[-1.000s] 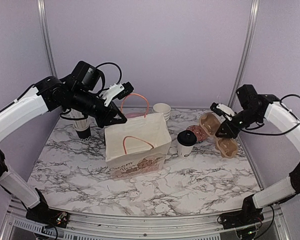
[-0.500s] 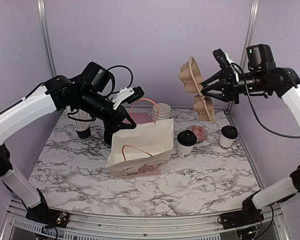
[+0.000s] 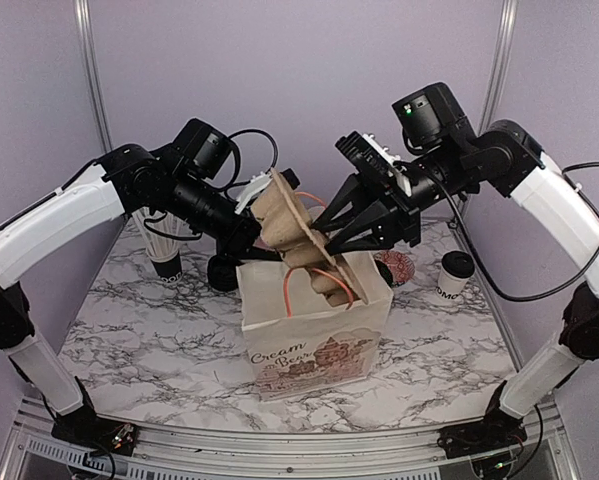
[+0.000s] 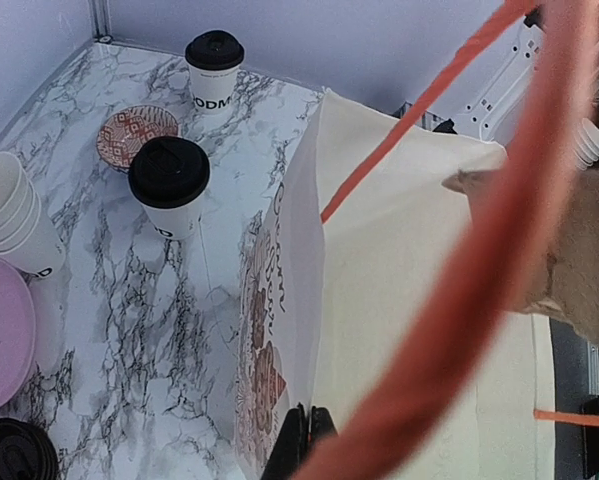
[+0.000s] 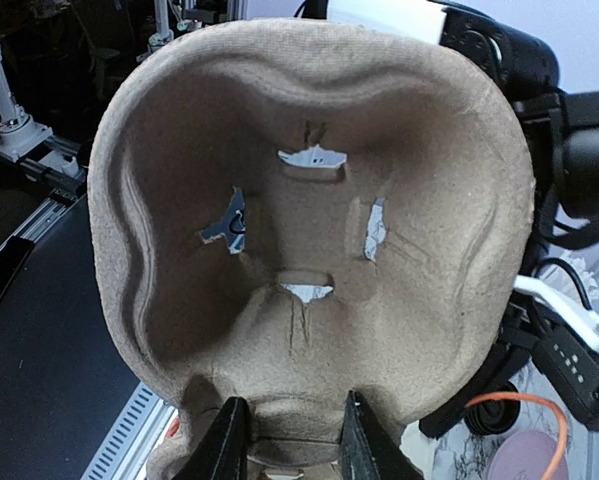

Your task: Pack the takeout coffee

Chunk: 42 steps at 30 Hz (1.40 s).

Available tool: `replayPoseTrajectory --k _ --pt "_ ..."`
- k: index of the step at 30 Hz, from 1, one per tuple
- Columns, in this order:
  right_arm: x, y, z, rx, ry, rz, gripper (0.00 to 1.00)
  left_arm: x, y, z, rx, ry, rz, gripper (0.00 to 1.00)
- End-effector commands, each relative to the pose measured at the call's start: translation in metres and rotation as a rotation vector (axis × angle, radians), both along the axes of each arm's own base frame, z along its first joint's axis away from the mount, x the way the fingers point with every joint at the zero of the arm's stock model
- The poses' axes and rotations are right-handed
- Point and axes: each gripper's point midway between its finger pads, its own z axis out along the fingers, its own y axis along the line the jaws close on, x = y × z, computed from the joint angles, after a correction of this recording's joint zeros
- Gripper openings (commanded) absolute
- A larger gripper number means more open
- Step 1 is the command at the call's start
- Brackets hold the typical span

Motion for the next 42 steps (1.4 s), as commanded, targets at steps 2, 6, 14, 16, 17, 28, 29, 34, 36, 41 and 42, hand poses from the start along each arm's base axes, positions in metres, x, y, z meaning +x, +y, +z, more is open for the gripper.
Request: replayPoseTrajectory --k 2,6,14,16,17,28,29,34,36,41,42 --pt "-0.008 0.009 -0.011 -0.029 -0.071 0.016 0.29 -0.022 -0.008 -0.007 0.004 0.082 -0.083 0.00" --pt "-0.004 0.014 -0.036 -0.073 -0.057 0.019 0.28 -0.027 -0.011 -0.010 0.007 0.091 -0.105 0.00" --pt "0.006 0.015 -0.076 -0.151 -0.054 -0.015 0.28 -0.027 -0.013 -0.021 0.024 0.110 -0.114 0.00" --pt "0.009 0.014 -0.081 -0.171 -0.065 -0.030 0.27 -0.025 -0.014 -0.024 0.034 0.101 -0.107 0.00" --pt "0.010 0.014 -0.084 -0.181 -0.068 -0.036 0.27 -0.022 -0.013 -0.025 0.043 0.094 -0.095 0.01" --pt "0.025 0.004 -0.119 -0.337 -0.084 -0.112 0.26 0.004 0.001 -0.021 0.101 -0.014 0.058 0.68" --pt "0.027 0.003 -0.120 -0.345 -0.087 -0.118 0.26 0.007 0.004 -0.018 0.103 -0.035 0.079 0.70" --pt "0.035 0.000 -0.125 -0.385 -0.118 -0.156 0.26 0.025 0.021 0.007 0.076 -0.135 0.215 0.85" --pt "0.040 -0.001 -0.131 -0.415 -0.124 -0.171 0.26 0.034 0.030 0.021 0.054 -0.172 0.292 0.91" --pt "0.046 -0.004 -0.145 -0.481 -0.121 -0.194 0.26 0.056 0.060 0.051 -0.019 -0.284 0.483 0.99" --pt "0.046 -0.004 -0.146 -0.490 -0.117 -0.195 0.26 0.058 0.064 0.055 -0.035 -0.303 0.510 0.99"
